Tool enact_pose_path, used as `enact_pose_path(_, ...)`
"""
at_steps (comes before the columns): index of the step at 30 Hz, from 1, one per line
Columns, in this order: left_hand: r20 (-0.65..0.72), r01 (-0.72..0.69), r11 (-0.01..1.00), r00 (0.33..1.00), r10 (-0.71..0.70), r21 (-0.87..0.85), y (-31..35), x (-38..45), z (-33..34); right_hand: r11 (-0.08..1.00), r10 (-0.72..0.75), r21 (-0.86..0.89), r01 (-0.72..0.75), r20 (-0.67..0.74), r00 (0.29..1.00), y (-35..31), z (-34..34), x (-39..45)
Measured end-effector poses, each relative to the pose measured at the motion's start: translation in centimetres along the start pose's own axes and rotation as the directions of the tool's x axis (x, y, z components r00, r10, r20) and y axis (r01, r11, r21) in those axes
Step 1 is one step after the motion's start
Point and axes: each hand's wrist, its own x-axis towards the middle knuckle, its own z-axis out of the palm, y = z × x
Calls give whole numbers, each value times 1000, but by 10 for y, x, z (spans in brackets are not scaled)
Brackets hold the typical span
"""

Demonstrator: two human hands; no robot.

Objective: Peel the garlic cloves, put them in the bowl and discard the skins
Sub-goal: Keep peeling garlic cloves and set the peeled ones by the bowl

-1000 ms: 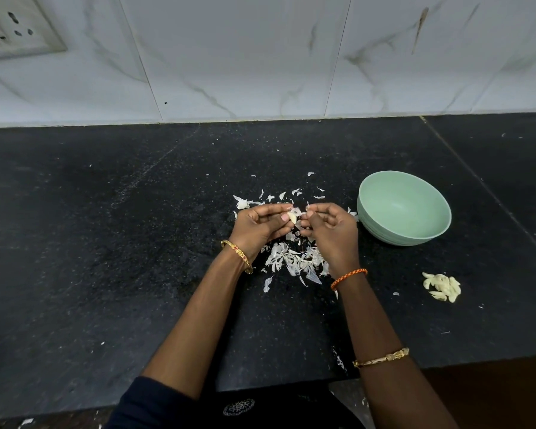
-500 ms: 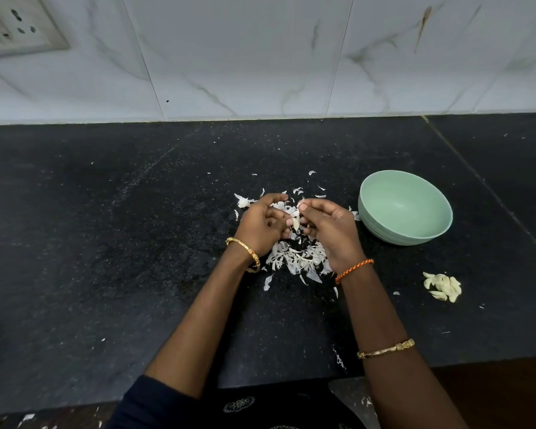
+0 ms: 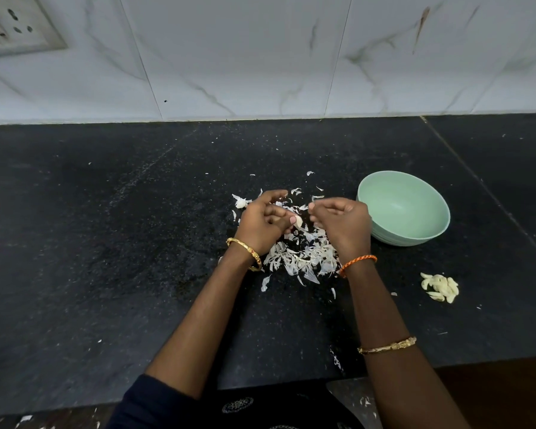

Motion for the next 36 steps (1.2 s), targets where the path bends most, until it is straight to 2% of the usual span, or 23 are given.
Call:
enact_pose_path(2,-22,14,997,1000,-15,-78,0,0,-1,995,-30,-102,24,-62,998,4,-4,-2)
enact_pose_path(3,-34,24,993,999,-28,-117,-1,-1,-1,997,4,-77,-7,-36,999,5,-6,-3)
enact_pose_path(5,-58,51,983,996,-62,-176,-2,-1,-2,991,111,58,-121,156,981,4,-7,-8)
enact_pose_path(7,-64,84,974,993,-100,-211,-2,0,-1,988,100,82,-127,279,955,5,-7,-11)
enact_pose_path(10,-31,117,964,991,-128,-237,2,0,0,988,62,124,-96,251,966,6,-6,-11)
enact_pose_path(15,-40,135,941,987,-155,-312,11,1,0,910,132,338,-241,315,940,3,-7,-11)
enact_pose_path(19,-99,128,955,982,-160,-266,14,1,2,814,171,459,-357,398,901,-1,-8,-12)
enact_pose_path(21,-114,125,973,982,-149,-191,12,1,0,809,175,466,-357,389,904,-2,-9,-12)
enact_pose_path(25,-14,205,965,978,-210,-164,17,-3,2,864,144,418,-282,332,932,-2,-8,-12)
enact_pose_path(29,2,169,975,985,-171,-142,11,-3,-2,924,78,337,-182,300,951,-2,-7,-14)
enact_pose_path(33,30,124,987,992,-122,-102,8,-7,-4,897,108,382,-223,301,947,-2,-7,-15)
enact_pose_path(36,12,146,980,989,-145,-132,8,-10,-3,921,85,345,-182,278,957,-2,-5,-18)
